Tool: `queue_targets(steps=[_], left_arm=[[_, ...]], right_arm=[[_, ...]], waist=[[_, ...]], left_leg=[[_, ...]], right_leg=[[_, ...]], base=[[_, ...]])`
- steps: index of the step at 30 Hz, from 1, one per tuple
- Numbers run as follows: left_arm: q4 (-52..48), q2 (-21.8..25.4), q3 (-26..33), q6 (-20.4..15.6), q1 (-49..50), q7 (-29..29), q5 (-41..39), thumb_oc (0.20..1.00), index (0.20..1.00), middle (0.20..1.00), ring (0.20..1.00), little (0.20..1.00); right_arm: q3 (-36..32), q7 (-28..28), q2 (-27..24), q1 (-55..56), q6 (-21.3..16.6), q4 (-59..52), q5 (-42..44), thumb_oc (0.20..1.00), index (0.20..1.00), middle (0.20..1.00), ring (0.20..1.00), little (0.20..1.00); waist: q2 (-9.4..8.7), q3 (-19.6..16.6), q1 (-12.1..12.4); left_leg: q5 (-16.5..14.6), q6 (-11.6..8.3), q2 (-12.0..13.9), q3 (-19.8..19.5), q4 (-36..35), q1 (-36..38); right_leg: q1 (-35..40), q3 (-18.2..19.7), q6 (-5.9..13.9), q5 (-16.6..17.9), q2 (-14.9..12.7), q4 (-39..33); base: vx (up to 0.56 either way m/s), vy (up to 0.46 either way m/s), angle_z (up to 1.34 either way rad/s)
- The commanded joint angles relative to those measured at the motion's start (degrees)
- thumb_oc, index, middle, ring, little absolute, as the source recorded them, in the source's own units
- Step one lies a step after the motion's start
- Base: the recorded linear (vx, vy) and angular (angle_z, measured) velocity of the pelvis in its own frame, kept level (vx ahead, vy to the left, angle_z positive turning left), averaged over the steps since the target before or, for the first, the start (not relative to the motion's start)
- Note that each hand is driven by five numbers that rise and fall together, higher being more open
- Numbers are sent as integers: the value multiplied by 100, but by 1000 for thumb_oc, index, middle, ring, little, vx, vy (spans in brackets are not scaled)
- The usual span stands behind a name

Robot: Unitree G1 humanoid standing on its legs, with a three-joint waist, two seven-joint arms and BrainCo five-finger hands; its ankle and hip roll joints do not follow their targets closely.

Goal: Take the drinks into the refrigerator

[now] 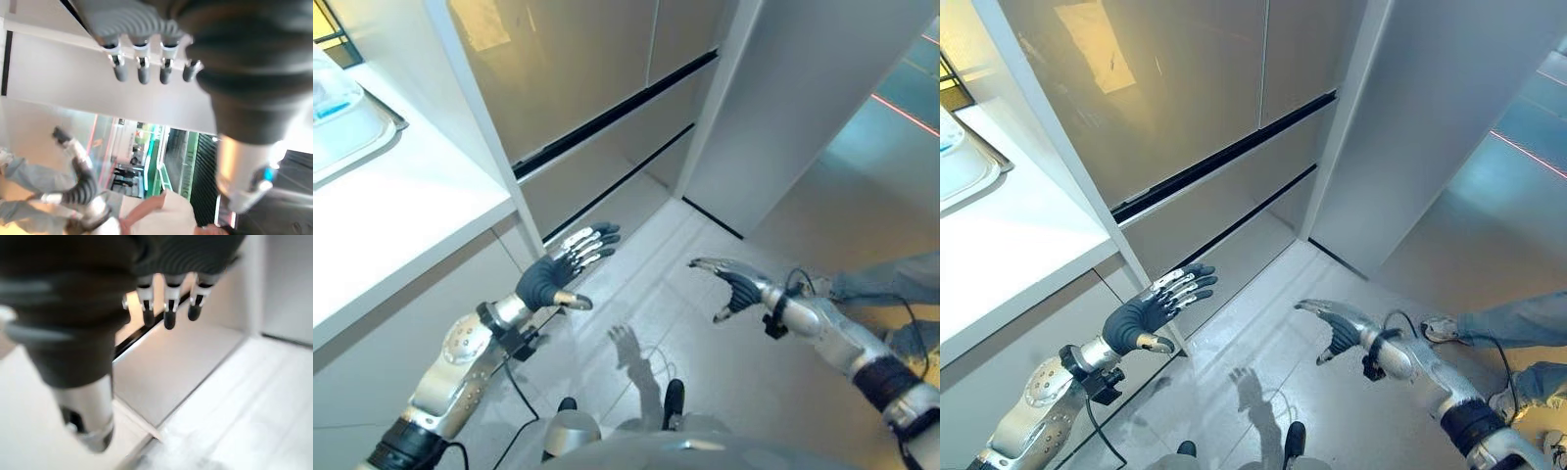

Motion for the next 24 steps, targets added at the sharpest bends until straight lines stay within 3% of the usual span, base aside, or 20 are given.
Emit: queue_targets(steps=[1, 3, 6, 9, 13, 16, 24], left_arm=[[448, -122, -9, -540, -31, 284, 758, 1000, 1000, 1000, 1000, 1000], [1203, -276, -11, -608, 21, 452, 1153, 1000, 1000, 1000, 1000, 1000], [3296, -903, 60, -612, -76, 989, 2139, 1000, 1000, 1000, 1000, 1000], [4258, -1216, 105, -682, -231, 1324, 2638, 1000, 1000, 1000, 1000, 1000], [6689, -1854, 462, -404, -577, 1944, 3501, 1000, 1000, 1000, 1000, 1000], [7594, -2120, 806, -140, -712, 2288, 3674, 1000, 1000, 1000, 1000, 1000], [7865, -2324, 1080, 15, -750, 2336, 3226, 1000, 1000, 1000, 1000, 1000]], right_arm=[[-54, -49, 120, -21, -79, 371, 1025, 1000, 1000, 1000, 1000, 1000], [-209, -9, 425, 268, -26, 793, 1369, 1000, 1000, 1000, 1000, 1000], [-342, -112, 827, 386, 115, 2092, 1607, 1000, 1000, 1000, 1000, 1000], [-470, -124, 1070, 408, 136, 2556, 1906, 1000, 1000, 1000, 1000, 1000], [-629, -100, 1530, 355, 285, 3710, 2424, 1000, 1000, 1000, 1000, 1000], [-783, -134, 1739, 300, 381, 4173, 2660, 1000, 1000, 1000, 1000, 1000], [-798, -188, 1840, 201, 488, 4407, 2776, 1000, 1000, 1000, 1000, 1000]], waist=[[107, -173, -133], [112, -184, -185], [142, -227, -245], [159, -240, -270], [189, -311, -334], [226, -357, -364], [308, -401, -376]], left_leg=[[-168, 697, -515, -176, 74, -397], [-165, 694, -516, -152, 74, -384], [-151, 691, -513, -122, 70, -388], [-154, 691, -515, -110, 71, -391], [-131, 691, -516, -98, 52, -396], [-130, 689, -515, -93, 25, -383], [-144, 677, -515, -91, 25, -363]], right_leg=[[80, -85, 181, -751, 54, 763], [74, -63, 181, -749, 54, 772], [56, -46, 171, -754, 53, 789], [47, -29, 163, -757, 54, 792], [20, -5, 128, -770, 72, 796], [26, -2, 96, -780, 84, 788], [32, -47, 79, -811, 87, 837]], base=[[1, 17, -4], [0, 10, -7], [-8, 3, -10], [-7, 1, -4], [0, 0, 0], [0, 0, 0], [0, 0, 0]])
